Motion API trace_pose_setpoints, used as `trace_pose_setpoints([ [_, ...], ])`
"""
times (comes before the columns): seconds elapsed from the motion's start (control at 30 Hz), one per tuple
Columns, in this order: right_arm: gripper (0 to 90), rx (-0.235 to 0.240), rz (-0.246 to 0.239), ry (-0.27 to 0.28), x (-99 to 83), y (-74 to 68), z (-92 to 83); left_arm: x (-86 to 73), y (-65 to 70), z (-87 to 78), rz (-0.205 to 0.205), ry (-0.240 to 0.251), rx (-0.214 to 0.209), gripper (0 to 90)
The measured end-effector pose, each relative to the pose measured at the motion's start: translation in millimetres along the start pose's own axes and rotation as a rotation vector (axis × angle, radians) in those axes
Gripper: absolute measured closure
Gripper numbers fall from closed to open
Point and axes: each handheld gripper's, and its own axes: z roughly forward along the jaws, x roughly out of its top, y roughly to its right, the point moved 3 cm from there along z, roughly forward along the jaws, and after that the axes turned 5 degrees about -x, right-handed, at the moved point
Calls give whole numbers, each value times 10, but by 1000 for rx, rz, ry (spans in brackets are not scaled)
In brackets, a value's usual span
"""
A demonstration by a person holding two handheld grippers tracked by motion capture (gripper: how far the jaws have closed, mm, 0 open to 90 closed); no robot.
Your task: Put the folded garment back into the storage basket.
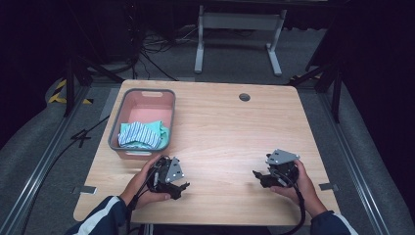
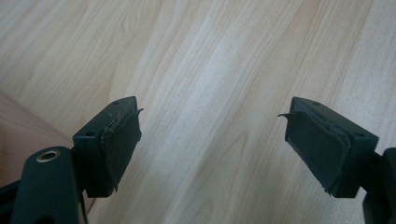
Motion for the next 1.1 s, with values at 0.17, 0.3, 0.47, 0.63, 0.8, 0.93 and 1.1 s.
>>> trace_pose_setpoints([
  [0.17, 228, 6, 61, -23, -341, 113, -22, -101, -5, 16, -11, 6, -25, 177],
  [0.3, 225, -1, 119, -25, -565, 178, -59, -181, 7, 60, -36, 6, -66, 171],
  [0.47, 205, 6, 204, 10, -734, 251, -123, -264, 17, 132, -98, 14, -96, 167],
  [0.63, 169, 8, 267, 14, -813, 306, -135, -324, -26, 197, -204, 78, -146, 147],
  [0.8, 165, 6, 273, 12, -812, 304, -133, -324, -30, 197, -201, 73, -144, 135],
  [0.93, 161, 6, 273, 11, -811, 305, -132, -324, -32, 197, -202, 71, -143, 132],
  [1.1, 156, 3, 271, 7, -808, 308, -126, -324, -33, 197, -202, 70, -143, 130],
])
